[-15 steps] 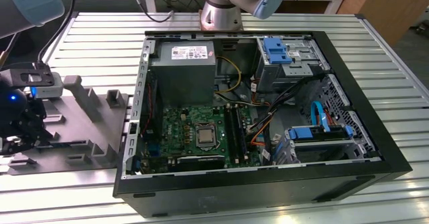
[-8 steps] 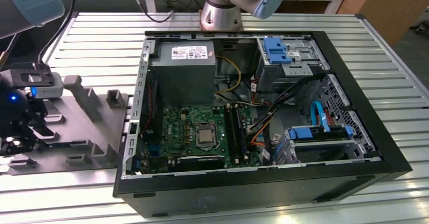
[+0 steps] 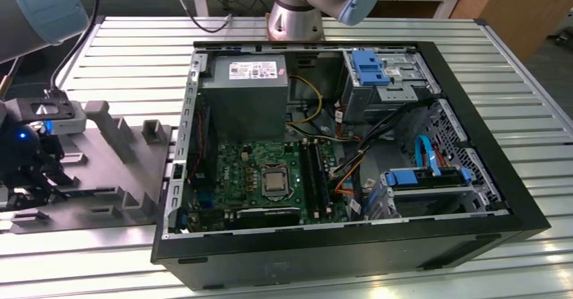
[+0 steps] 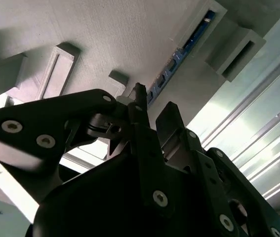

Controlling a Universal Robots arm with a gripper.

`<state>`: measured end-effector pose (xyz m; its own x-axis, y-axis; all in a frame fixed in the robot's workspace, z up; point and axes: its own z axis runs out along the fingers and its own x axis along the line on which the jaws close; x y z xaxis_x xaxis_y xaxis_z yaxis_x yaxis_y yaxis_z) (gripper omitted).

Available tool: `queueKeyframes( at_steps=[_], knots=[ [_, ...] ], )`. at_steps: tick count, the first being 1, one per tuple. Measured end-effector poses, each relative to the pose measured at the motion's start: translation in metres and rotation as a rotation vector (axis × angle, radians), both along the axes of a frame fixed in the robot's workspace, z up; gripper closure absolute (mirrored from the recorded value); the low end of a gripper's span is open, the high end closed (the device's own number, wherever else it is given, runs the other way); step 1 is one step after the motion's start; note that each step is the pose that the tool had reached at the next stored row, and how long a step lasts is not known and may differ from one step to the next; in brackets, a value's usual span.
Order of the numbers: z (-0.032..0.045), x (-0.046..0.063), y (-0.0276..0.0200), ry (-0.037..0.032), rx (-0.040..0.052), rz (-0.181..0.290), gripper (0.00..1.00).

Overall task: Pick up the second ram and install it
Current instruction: 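Pick up the second ram and move it above second insertion slot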

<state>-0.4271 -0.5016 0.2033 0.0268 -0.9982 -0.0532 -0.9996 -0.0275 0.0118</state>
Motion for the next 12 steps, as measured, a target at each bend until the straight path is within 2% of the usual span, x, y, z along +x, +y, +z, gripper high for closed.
queueKeyframes(
  at_steps=[7, 12],
  knots=[
    [-0.008, -0.004, 0.0053, -0.0001, 0.0, 0.016, 0.64],
    [-0.0104, -0.0047, 0.0056, -0.0001, -0.0045, 0.02, 0.64]
  ],
)
